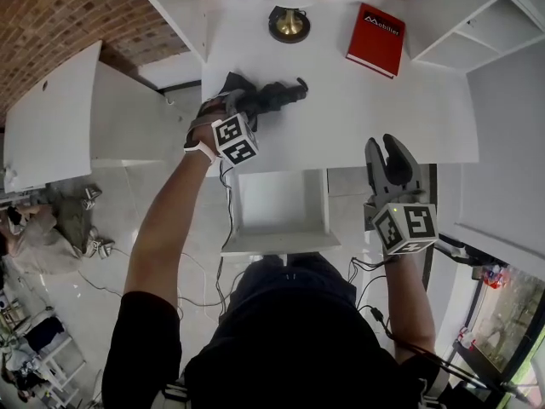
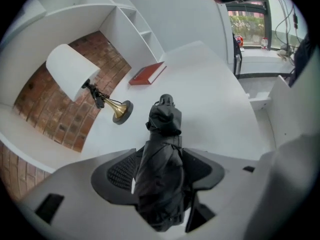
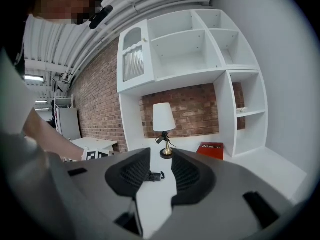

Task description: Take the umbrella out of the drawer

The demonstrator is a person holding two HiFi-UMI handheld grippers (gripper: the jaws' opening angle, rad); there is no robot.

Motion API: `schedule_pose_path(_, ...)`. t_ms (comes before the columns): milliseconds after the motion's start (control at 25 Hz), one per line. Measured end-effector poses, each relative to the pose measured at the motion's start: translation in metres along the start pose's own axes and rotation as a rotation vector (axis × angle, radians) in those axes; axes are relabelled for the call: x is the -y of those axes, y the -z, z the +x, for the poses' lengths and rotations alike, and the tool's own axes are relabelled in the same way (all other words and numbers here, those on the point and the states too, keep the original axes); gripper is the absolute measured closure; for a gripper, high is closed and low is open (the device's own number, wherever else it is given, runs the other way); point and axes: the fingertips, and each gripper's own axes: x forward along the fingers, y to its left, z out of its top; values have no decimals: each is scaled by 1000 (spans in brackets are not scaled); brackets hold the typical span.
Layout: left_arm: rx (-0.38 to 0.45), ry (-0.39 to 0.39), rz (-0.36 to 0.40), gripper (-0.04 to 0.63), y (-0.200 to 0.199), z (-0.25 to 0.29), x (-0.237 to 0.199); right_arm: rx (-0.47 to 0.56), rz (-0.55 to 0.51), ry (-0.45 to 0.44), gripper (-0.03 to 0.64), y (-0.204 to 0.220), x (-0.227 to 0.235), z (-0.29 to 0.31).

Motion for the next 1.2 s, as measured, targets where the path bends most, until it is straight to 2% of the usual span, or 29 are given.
schedule_pose_path(200,69,-30,-36,313,-1,-63,7,42,-19,-13,486,-16,-27,-20)
schedule_pose_path(360,144,-91,-74,313,-1,-121,4,102,-43,-25,487,-41,-51,-32)
schedule_pose_path(560,271,-153,-235,316,-2,-197,-9,163,-86,-35,489,-71,-80,-46)
schedule_pose_path(640,337,-186,-299,339,-4,-232,-18,192,-116,-36,491,-86,-93,-52)
schedule_pose_path(800,479,-282,-413,399,-8,-310,-33,255,-157,-33,500,-117,-118,-72)
schedule_pose_path(960,582,-472,-466,465,-5,-387,-50,313,-203,3,541,-148,-137,-91)
schedule_pose_path(1040,631,-540,-509,490,-1,-418,-54,333,-228,11,545,-160,-148,-97)
schedule_pose_path(1200,726,-573,-634,532,9,-463,-49,374,-259,33,570,-174,-166,-112)
